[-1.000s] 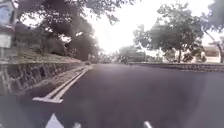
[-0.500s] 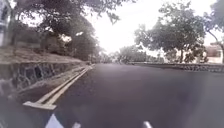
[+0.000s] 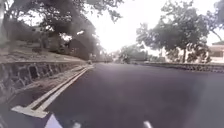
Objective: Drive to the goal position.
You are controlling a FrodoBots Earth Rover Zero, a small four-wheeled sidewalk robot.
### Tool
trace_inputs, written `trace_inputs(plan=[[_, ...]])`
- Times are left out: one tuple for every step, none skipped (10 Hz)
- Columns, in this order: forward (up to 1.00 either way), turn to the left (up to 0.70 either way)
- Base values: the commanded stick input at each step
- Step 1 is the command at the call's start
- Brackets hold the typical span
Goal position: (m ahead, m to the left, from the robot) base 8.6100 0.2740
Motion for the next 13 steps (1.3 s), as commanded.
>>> trace_inputs(plan=[[0.50,0.00],[0.50,0.00],[0.50,0.00],[0.50,0.00],[0.50,0.00],[0.50,0.00],[0.50,0.00],[0.50,0.00],[0.50,0.00],[0.50,0.00],[0.50,0.00],[0.50,0.00],[0.50,0.00]])
